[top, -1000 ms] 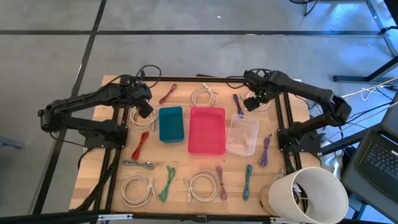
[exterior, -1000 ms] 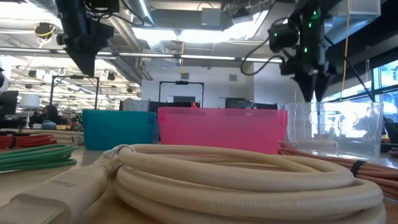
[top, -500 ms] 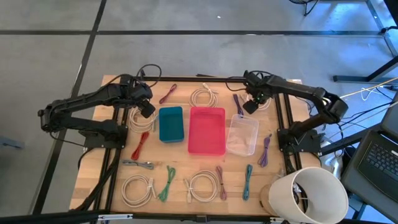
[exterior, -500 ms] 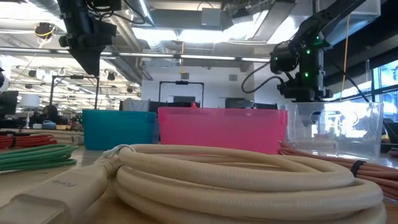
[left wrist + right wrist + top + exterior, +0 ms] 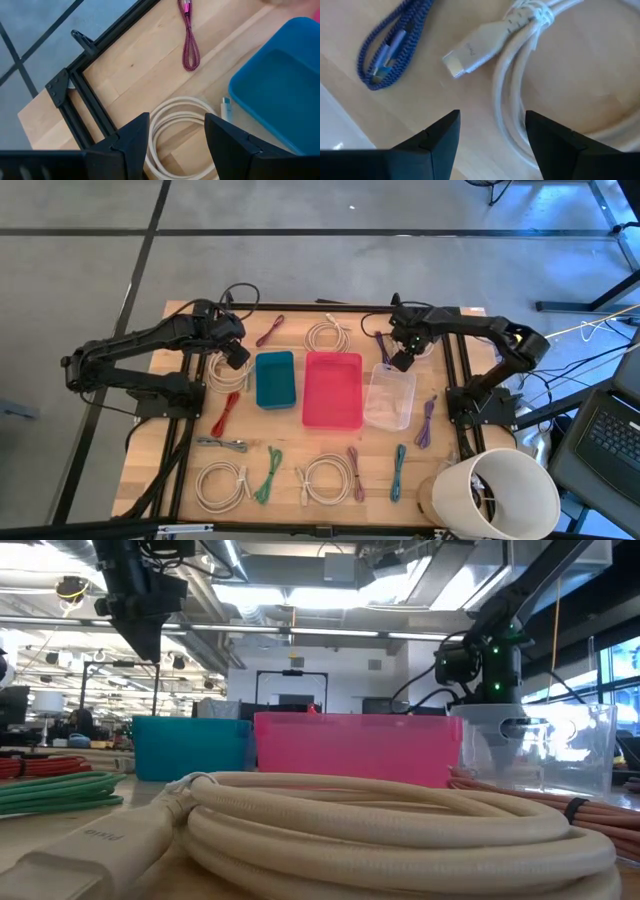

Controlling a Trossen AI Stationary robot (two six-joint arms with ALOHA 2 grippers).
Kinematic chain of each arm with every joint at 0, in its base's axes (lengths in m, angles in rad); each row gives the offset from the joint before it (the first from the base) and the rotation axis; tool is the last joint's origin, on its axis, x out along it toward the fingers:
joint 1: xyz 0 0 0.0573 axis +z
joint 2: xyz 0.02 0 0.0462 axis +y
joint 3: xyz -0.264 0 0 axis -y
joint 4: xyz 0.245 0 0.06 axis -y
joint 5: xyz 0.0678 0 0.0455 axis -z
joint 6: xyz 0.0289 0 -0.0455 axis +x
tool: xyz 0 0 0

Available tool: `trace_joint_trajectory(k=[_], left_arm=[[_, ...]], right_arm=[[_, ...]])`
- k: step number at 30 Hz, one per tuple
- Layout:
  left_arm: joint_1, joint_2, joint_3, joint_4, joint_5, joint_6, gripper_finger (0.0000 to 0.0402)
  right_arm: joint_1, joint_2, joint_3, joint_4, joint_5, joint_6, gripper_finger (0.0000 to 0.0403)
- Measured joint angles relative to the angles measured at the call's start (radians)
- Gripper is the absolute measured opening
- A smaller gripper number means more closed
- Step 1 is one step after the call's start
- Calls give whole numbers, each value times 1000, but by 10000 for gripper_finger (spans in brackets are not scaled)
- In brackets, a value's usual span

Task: Pick & Place USB Port
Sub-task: Put the white charger cable into the pink bin

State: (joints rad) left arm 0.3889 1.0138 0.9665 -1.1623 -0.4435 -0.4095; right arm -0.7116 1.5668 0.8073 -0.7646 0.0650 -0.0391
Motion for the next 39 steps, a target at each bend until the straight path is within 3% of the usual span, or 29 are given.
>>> trace_joint_trajectory(k=[7, 15, 33, 39], left_arm=[[0, 0, 0, 28, 3, 0, 184], [0, 0, 0, 42, 14, 1, 184], [-1, 0, 0, 41, 26, 2, 184], [-1, 0, 0, 41, 12, 4, 184]], right_arm=[[0, 10, -16, 40, -15, -21, 168], [2, 9, 10, 65, 58, -14, 33], [2, 6, 10, 31, 73, 1, 36], [2, -60, 10, -11, 50, 6, 36]])
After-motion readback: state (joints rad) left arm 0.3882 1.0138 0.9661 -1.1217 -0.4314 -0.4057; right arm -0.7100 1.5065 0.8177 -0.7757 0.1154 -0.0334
